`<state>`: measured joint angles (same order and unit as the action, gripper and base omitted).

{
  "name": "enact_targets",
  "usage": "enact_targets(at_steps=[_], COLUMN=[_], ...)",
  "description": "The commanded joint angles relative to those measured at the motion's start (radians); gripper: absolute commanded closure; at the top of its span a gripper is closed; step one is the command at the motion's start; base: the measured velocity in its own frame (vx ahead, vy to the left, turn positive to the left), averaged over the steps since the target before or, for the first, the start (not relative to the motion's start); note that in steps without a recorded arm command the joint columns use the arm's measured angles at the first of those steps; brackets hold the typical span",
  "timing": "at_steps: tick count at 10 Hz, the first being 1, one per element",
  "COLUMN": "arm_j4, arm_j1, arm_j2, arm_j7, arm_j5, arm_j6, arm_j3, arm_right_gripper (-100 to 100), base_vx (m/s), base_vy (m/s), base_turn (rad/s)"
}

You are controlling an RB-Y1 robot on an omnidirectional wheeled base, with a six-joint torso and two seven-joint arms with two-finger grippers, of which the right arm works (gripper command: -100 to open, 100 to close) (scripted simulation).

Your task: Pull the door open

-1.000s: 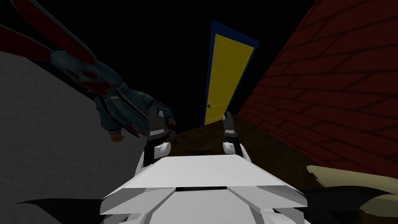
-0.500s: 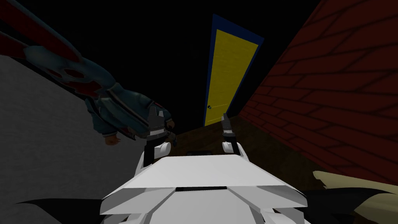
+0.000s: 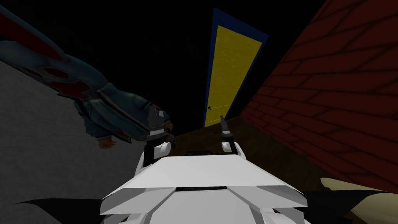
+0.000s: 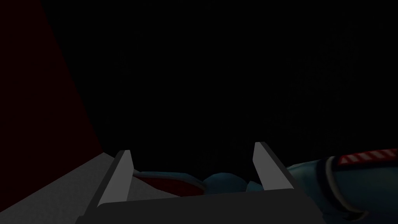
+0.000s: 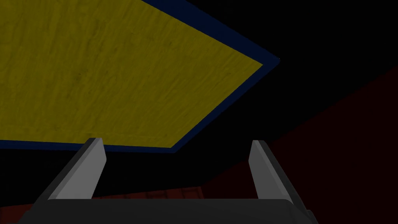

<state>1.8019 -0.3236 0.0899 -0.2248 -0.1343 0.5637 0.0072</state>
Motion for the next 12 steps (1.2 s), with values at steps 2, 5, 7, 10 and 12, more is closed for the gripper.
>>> enact_targets(at_steps=[2,5,7,10,12], arm_j4=[-0.082,-0.123,-0.187,-0.259,-0.322], arm_j1=[0.032,0.043,0.067,0.091,0.114], arm_j2=[0.011,0.015,0.023,0.031,0.039], arm_j7=[-0.068,-0.093,-0.144,-0.196,-0.248], arm_j5=[-0.02,-0.028,-0.043,-0.06,-0.076], arm_j6=[0.03,0.04,0.062,0.084,0.107], arm_j3=[-0.01,-0.013,-0.02,-0.027,-0.033], arm_right_gripper=[-100,-100,-100,-100,-100], base_vx=[0.102,0.051,0.067,0.068,0.093], base_vy=[-0.033,-0.018,-0.02,-0.028,-0.036], base_turn=[0.023,0.01,0.019,0.015,0.028])
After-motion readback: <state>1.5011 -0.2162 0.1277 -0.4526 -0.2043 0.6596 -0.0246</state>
